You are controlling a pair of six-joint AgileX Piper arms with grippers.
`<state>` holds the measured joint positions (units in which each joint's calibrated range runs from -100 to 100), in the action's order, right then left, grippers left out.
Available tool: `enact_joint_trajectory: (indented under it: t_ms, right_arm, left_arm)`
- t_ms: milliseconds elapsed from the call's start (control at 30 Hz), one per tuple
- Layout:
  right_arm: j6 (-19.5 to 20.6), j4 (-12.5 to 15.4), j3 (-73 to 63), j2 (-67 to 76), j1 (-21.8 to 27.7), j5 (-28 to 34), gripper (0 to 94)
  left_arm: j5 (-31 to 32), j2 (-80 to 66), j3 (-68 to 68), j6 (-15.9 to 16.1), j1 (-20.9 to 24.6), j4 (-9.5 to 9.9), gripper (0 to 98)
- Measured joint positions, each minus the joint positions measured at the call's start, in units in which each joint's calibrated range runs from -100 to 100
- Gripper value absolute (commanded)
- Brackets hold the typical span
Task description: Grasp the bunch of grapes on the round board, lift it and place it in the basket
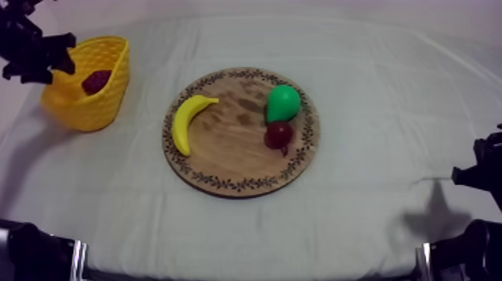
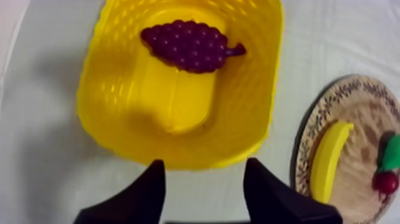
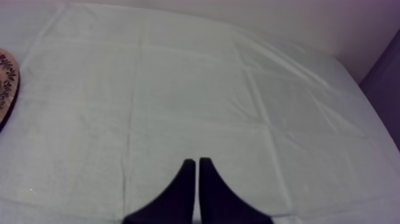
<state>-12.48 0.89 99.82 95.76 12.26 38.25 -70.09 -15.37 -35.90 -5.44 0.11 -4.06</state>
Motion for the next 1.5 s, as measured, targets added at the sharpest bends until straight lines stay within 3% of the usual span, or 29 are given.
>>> enact_joint_trajectory:
  t_ms: [167, 300, 500, 667, 900, 1200, 1367, 1500]
  right_arm:
    - [0.0, 0.0, 0.0, 0.0, 0.0, 0.0, 0.3]
    - [0.0, 0.0, 0.0, 0.0, 0.0, 0.0, 0.3]
    - [0.0, 0.0, 0.0, 0.0, 0.0, 0.0, 0.3]
    - [0.0, 0.0, 0.0, 0.0, 0.0, 0.0, 0.3]
    - [0.0, 0.0, 0.0, 0.0, 0.0, 0.0, 0.3]
    - [0.0, 0.0, 0.0, 0.0, 0.0, 0.0, 0.3]
    - [0.0, 0.0, 0.0, 0.0, 0.0, 0.0, 0.3]
    - [0.0, 0.0, 0.0, 0.0, 0.0, 0.0, 0.3]
  left_arm:
    - [2.7, -10.3, -8.9, 3.1, -0.3, -0.68, 25.2]
    - [6.5, -18.0, -15.4, 5.8, -0.9, -2.42, 6.9]
    - [17.2, -29.7, -26.9, 8.3, -2.9, -4.32, 0.8]
    - [26.3, -40.1, -36.2, 10.6, -3.8, -4.27, 0.1]
    - [33.5, -54.8, -48.4, 9.5, -4.1, -0.72, 0.0]
    - [32.4, -71.6, -60.3, 8.7, -4.5, 4.06, 0.0]
    - [31.3, -77.7, -61.0, 9.6, -5.0, 5.4, 0.0]
    - [31.4, -80.4, -61.2, 7.2, -5.9, 5.68, 0.0]
